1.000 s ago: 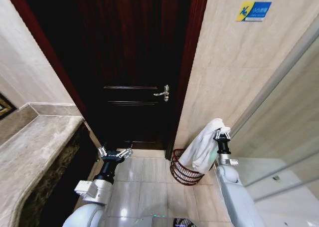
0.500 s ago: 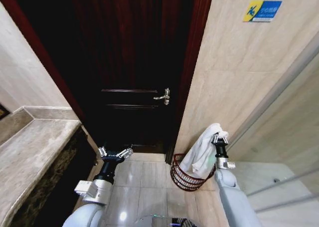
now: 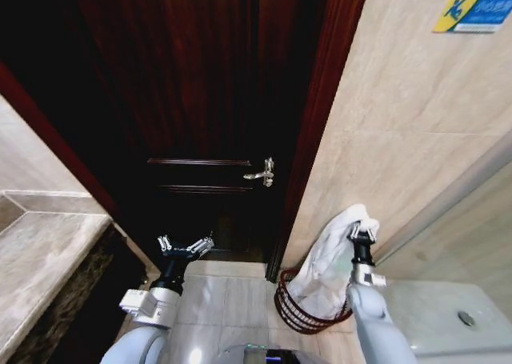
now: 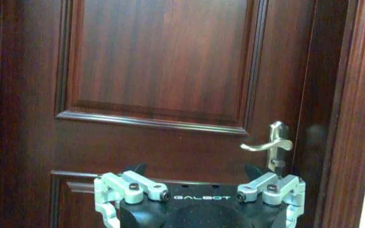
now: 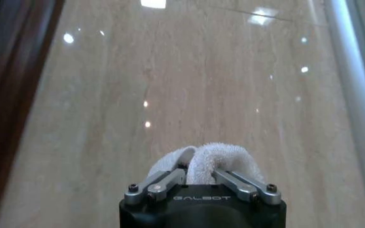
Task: Discard the used towel into the hamper.
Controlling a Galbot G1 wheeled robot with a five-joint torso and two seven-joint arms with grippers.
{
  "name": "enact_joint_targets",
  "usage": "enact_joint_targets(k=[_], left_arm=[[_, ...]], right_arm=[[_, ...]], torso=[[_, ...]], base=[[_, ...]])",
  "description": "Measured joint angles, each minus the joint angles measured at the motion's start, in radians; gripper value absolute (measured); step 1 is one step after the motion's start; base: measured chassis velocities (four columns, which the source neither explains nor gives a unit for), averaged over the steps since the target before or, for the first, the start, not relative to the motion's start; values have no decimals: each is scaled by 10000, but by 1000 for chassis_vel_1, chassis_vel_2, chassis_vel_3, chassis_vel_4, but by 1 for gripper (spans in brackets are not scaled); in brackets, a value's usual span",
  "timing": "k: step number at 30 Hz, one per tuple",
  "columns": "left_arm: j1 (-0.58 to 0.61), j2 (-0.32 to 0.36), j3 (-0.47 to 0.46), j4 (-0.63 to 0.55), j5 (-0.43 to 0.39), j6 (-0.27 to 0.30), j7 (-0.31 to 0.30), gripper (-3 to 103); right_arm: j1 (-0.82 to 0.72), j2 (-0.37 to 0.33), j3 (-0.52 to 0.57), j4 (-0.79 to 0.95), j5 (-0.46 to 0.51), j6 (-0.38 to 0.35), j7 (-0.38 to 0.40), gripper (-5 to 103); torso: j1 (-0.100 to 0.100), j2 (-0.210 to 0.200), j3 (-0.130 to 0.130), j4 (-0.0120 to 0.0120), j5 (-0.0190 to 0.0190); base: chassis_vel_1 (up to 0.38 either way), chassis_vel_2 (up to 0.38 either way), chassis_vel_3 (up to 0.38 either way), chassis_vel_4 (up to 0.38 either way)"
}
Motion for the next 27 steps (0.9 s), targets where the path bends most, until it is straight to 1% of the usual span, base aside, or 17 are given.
enact_joint_targets(k=[3,6,9,12,14,15,17,18,19,21,24,25,27], left_arm=[[1,2,-1,0,0,0,0,100],[1,1,-1,0,0,0,0,100],[0,2,-1,-1,1,0,0,100],[0,2,-2,0,0,0,0,100],[-2,2,-1,0,1,0,0,100],[-2,2,-1,0,1,0,0,100],[-1,1,-1,0,0,0,0,100],[-1,1,-1,0,0,0,0,100],[-2,3,-1,0,1,0,0,100],[-1,1,-1,0,0,0,0,100],[-1,2,-1,0,0,0,0,100],[-2,3,0,0,1,0,-1,100],[-2,2,-1,0,1,0,0,100]], right_arm=[[-450,80,-1,405,9,-131,95,4],[-670,105,1,518,70,-173,74,4],[-688,-7,-133,209,589,-572,-70,4],[-598,-75,-196,-105,783,-751,-169,4],[-307,-151,-275,-901,957,-811,-448,4],[-307,-151,-275,-901,957,-811,-448,4],[102,-308,-403,-2096,1034,-774,-727,4],[102,-308,-403,-2096,1034,-774,-727,4],[272,-365,-452,-2530,1040,-721,-777,4],[706,-489,-516,-3398,1064,-646,-968,4],[1022,-560,-623,-3890,1158,-673,-1037,4],[1307,-667,-743,-4208,1250,-706,-1036,4],[1560,-788,-779,-4302,1263,-770,-1034,4]], torso=[[-10,5,-3,0,-7],[-11,6,-3,1,-3],[-6,6,-2,4,-3],[2,4,2,4,-2],[6,3,2,4,0],[6,3,2,4,0],[6,2,2,5,-1],[6,2,2,5,-1],[5,2,2,3,4],[4,2,2,3,-3],[3,2,2,1,-2],[3,2,2,2,7],[3,1,3,2,6]], base=[[15,-22,-20,15],[64,-63,-86,53],[16,-21,-16,17],[0,0,0,0],[0,0,0,0],[0,0,0,0],[0,0,0,0],[0,0,0,0],[0,0,0,0],[0,0,0,0],[0,0,0,0],[0,0,0,0],[0,0,0,0]])
